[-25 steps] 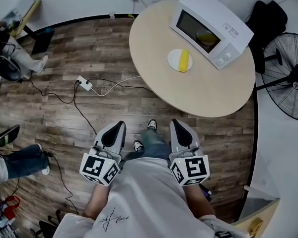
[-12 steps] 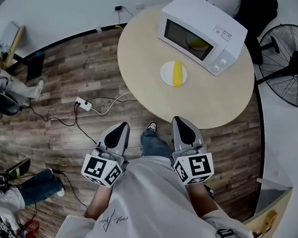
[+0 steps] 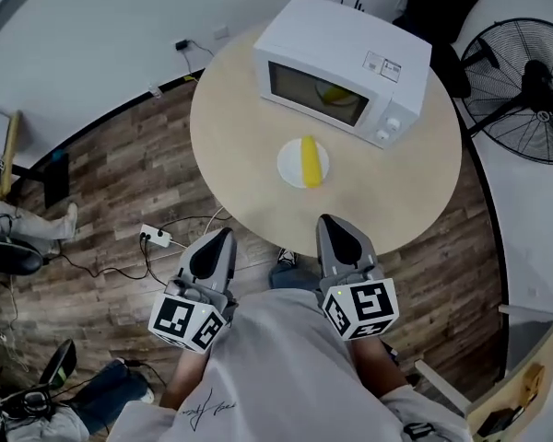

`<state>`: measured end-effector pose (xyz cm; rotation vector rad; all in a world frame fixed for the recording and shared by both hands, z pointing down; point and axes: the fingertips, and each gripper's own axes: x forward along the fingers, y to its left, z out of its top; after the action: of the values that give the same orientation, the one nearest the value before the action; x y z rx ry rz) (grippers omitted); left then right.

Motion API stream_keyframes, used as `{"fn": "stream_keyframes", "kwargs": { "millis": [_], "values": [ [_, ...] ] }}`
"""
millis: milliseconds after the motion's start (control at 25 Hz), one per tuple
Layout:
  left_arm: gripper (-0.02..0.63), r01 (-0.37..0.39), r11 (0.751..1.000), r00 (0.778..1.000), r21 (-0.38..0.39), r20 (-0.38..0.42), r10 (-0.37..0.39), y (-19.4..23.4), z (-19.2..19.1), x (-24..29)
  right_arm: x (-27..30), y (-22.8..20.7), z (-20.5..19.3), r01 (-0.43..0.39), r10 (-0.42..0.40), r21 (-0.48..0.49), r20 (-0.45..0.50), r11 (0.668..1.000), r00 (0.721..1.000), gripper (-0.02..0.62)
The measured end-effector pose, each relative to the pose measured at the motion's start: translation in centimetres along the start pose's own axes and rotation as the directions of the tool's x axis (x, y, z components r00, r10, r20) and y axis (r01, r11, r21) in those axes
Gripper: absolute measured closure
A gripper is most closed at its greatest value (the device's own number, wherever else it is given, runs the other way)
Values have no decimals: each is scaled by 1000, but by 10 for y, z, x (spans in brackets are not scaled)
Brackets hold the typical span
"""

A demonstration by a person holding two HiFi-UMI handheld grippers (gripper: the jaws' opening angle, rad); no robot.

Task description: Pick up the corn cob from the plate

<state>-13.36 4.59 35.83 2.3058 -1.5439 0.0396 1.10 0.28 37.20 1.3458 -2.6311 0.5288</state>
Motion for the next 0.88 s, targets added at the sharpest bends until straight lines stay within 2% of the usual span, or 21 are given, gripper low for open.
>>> {"fn": "stream_keyframes", "kwargs": {
  "millis": [360, 600, 880],
  "values": [
    [606, 62, 998, 998, 26, -8, -62, 3, 16, 49, 16, -29, 13, 41, -42, 25, 13, 999, 999, 587],
    [606, 40, 985, 999, 165, -7, -39, -4, 24, 67, 21, -38, 14, 19, -19, 20, 1, 1000, 1000, 586],
    [606, 43, 986, 999, 163, -11, -42, -6, 23, 74, 28, -49, 11, 25, -24, 40, -16, 999, 1000, 586]
  ]
}}
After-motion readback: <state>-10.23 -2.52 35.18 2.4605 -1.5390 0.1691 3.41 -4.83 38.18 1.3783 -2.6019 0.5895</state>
